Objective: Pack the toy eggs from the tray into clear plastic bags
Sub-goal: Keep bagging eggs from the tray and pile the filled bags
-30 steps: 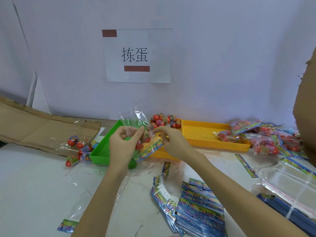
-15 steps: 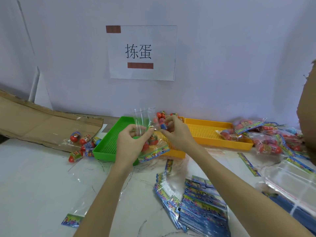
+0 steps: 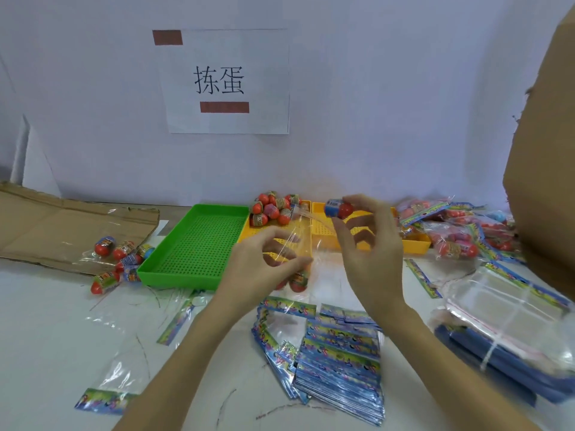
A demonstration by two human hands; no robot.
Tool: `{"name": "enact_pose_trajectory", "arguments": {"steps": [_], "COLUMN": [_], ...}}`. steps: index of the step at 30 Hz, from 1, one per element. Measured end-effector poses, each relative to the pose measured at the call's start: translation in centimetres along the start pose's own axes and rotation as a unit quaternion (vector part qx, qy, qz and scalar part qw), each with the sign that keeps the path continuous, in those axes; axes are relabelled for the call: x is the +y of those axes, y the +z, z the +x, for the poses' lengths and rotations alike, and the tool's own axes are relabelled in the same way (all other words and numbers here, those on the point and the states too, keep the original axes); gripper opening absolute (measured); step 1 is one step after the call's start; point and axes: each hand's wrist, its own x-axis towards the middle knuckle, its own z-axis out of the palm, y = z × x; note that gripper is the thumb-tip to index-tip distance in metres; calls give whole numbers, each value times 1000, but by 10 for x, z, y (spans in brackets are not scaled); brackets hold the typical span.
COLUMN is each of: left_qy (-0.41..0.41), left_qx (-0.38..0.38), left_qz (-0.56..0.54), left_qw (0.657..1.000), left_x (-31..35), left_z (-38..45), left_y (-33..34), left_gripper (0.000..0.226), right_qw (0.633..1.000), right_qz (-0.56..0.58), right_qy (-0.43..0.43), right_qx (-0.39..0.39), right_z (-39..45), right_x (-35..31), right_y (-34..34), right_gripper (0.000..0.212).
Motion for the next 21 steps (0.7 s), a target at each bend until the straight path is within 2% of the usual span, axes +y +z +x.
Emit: {"name": "enact_pose_trajectory", "arguments": {"steps": [2, 5, 9, 13, 17, 21], "left_qy": [8, 25, 86, 103, 118, 129], "left_qx": [5, 13, -1, 11, 2, -7], "left_qz": [5, 0, -8, 5, 12, 1], "left_qw": [1000, 1000, 996, 995, 993, 992], "left_x": [1, 1, 3, 2, 0, 2], "left_z": [-1, -2, -4, -1, -1, 0], "left_y": [1, 1, 1, -1, -3, -4], "left_gripper": [38, 38, 38, 29, 31, 33], "right_qw": [995, 985, 978, 979, 976, 988], "right_qz": [-50, -101, -111, -40, -60, -69], "right_qy": [-88, -140, -104, -46, -47, -17], "right_qx": [4, -23, -141, -196, -202, -135], "right_z": [2, 5, 4, 3, -1, -4], "right_x": [-5, -6, -4, -5, -6, -10], "right_y": [-3, -6, -7, -7, -3, 2], "right_gripper": [28, 26, 33, 37, 37, 35]}}
